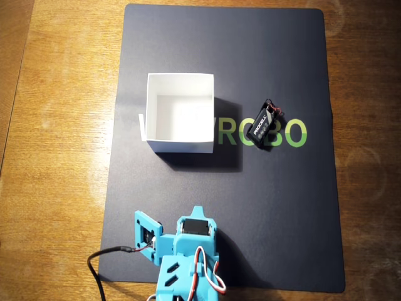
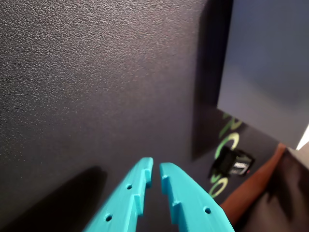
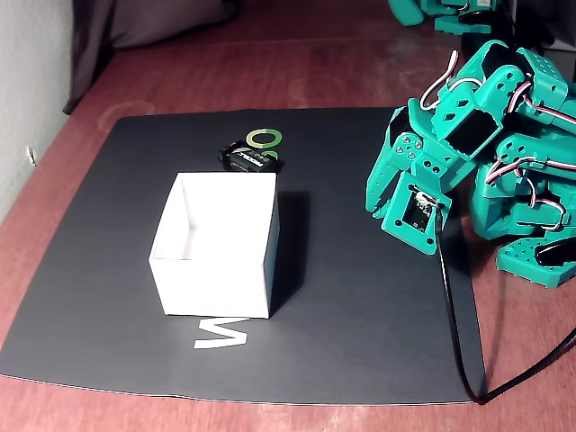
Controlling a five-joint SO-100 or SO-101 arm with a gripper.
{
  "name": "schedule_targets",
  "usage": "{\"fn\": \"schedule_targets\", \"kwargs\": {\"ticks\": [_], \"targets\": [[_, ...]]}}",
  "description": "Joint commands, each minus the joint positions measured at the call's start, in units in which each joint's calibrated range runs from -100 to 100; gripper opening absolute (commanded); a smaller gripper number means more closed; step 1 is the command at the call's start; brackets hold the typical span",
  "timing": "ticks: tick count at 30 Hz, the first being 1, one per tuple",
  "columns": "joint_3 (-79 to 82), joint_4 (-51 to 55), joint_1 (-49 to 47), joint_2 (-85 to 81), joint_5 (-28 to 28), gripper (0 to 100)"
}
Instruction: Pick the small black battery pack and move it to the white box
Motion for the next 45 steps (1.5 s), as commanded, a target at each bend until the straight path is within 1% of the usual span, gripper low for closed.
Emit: {"fn": "schedule_targets", "kwargs": {"ticks": [1,45], "targets": [[0.0,0.3,0.2,0.0,0.2,1],[0.0,0.3,-0.4,0.0,0.2,1]]}}
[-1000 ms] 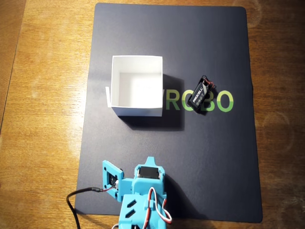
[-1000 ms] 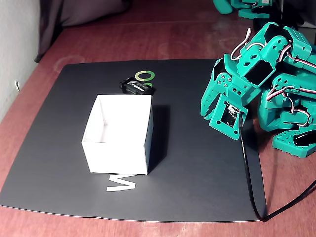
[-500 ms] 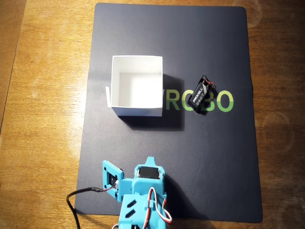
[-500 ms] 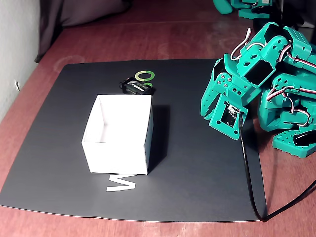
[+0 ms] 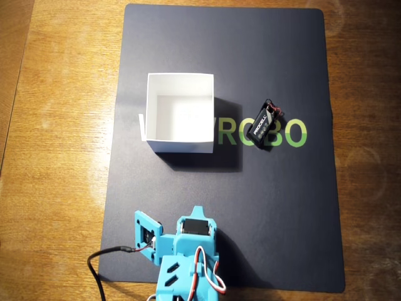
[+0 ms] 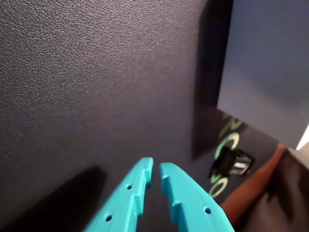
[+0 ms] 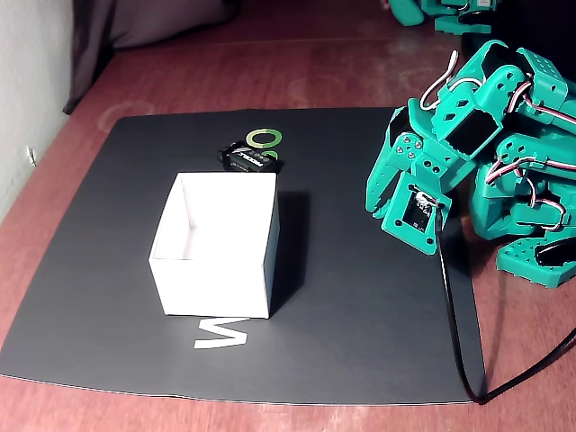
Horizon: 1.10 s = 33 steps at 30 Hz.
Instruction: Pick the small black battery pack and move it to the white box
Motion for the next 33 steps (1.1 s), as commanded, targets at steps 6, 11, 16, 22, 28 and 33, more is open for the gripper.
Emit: {"fn": "schedule_targets", "kwargs": {"ticks": [6,11,16,22,28,33], "targets": [[0.0,0.3,-0.5,0.0,0.2,1],[0.1,0.3,-0.6,0.0,-0.2,1],[0.0,0.2,-0.6,0.1,0.2,1],[-1.7,-3.2,0.4,0.8,3.4,1],[-9.0,-7.9,0.4,8.8,8.3,1],[-22.0,-9.8,0.5,23.9,11.4,1]]}}
